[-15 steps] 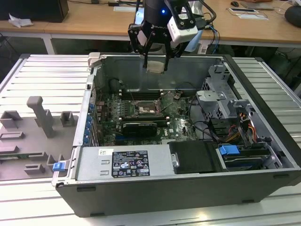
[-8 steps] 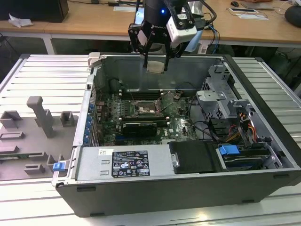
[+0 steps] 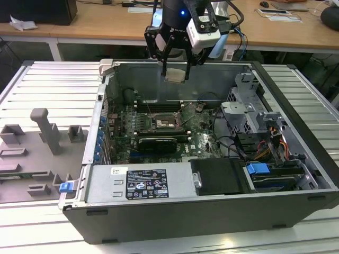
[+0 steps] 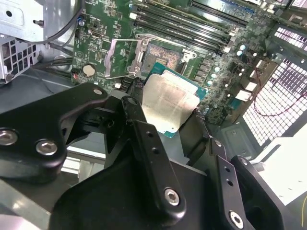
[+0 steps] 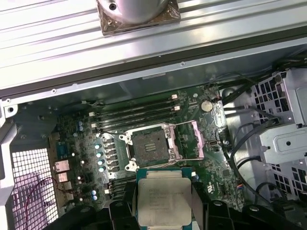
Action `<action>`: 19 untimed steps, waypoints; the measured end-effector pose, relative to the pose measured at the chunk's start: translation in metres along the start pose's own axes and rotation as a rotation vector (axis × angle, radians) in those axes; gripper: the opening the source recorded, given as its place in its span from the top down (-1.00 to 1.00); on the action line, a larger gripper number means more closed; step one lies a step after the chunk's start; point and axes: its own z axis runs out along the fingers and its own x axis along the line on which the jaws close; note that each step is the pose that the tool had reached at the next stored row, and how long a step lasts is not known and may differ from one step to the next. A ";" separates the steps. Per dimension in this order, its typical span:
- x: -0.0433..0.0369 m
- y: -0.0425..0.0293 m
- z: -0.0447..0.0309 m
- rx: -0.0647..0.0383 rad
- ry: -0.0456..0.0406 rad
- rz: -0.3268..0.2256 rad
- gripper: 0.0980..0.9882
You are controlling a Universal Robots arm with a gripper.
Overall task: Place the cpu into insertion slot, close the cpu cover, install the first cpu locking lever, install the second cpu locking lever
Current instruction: 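Place the cpu into insertion slot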
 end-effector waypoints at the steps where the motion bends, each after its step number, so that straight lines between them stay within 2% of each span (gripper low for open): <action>1: 0.0000 0.0000 0.0000 0.000 -0.0004 0.004 0.00; 19: 0.0000 0.0000 0.0000 -0.001 -0.0057 0.063 0.00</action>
